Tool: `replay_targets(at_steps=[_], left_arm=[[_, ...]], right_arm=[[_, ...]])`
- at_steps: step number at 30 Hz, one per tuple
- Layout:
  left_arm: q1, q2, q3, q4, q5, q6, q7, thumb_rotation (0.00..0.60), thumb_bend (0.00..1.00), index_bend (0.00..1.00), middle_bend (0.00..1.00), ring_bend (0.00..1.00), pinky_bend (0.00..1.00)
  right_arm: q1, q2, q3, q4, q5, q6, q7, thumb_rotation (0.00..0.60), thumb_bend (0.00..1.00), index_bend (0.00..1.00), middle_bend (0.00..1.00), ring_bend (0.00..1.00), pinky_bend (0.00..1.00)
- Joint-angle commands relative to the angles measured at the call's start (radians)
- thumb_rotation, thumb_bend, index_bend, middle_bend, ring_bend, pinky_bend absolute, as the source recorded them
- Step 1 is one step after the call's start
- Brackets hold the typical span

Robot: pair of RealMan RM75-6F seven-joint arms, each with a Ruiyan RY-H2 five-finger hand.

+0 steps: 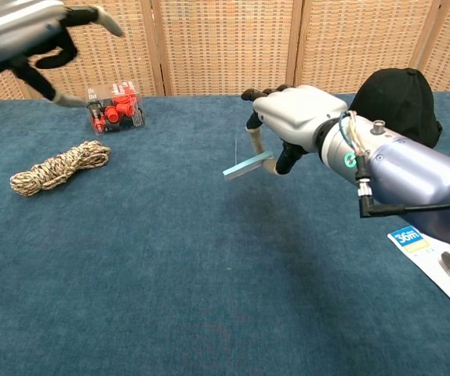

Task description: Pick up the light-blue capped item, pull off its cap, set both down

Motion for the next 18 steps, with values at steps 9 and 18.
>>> replay_targets(at_steps=[9,18], left_arm=[[-0.137,-0.095,0.003,-0.018,-0.062,-0.155,-0.001,0.600,0.00,0.30,0.95,0.98,0.95],[-0.183,-0.159,0.024,0.006,-0.082,-0.179,0.019,0.600,0.00,0.33,0.95,0.98,0.95]], right_arm=[[0.033,0.015,0.018,-0.019,0.074,-0.012,-0.034,0.600,0.52,0.63,0.00,0.00,0.00],[0.038,0.037,0.014,-0.033,0.101,-0.006,-0.028,0.600,0.52,0.63,0.00,0.00,0.00]])
